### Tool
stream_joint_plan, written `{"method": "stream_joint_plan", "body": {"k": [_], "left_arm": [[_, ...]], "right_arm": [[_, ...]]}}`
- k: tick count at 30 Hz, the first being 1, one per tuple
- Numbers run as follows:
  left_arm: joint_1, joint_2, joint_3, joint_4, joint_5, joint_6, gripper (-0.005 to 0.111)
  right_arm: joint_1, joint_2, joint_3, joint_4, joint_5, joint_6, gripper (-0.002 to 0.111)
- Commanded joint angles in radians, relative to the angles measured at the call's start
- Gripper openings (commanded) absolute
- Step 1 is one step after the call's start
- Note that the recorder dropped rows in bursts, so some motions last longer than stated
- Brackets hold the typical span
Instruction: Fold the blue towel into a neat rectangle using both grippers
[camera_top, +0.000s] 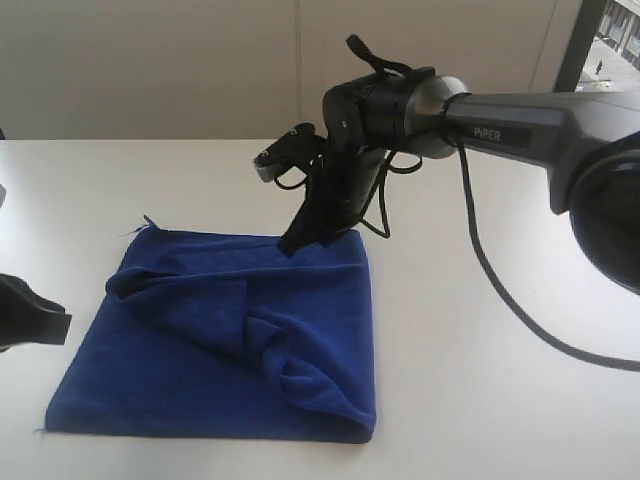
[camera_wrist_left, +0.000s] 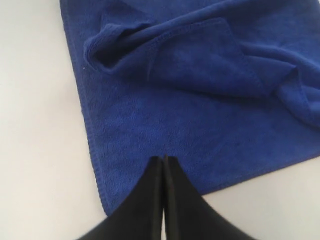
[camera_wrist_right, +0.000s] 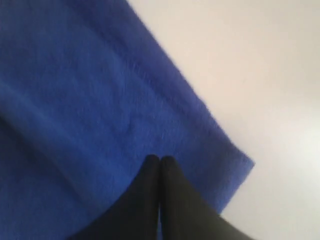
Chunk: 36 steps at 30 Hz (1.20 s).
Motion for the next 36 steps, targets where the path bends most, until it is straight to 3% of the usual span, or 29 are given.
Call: {"method": "stream_joint_plan", "body": {"k": [1, 16, 30, 36], "left_arm": [[0.002, -0.008, 0.045, -0.031, -0.023, 0.004, 0.0], [0.002, -0.008, 0.046, -0.038, -0.034, 0.006, 0.0], [0.002, -0.008, 0.046, -0.038, -0.009, 0.026, 0.0], [0.002, -0.008, 0.046, -0.043, -0.002, 0.028, 0.0]], "right_arm": [[-0.005, 0.002, 0.004, 0.026, -0.122, -0.018, 0.0], [-0.036, 0.139, -0.017, -0.019, -0.02, -0.084, 0.0], [-0.191, 0.152, -0.013, -0.189, 0.402, 0.039, 0.0], [-0.204, 0.108, 0.098, -0.187, 0.402, 0.057, 0.0]]}}
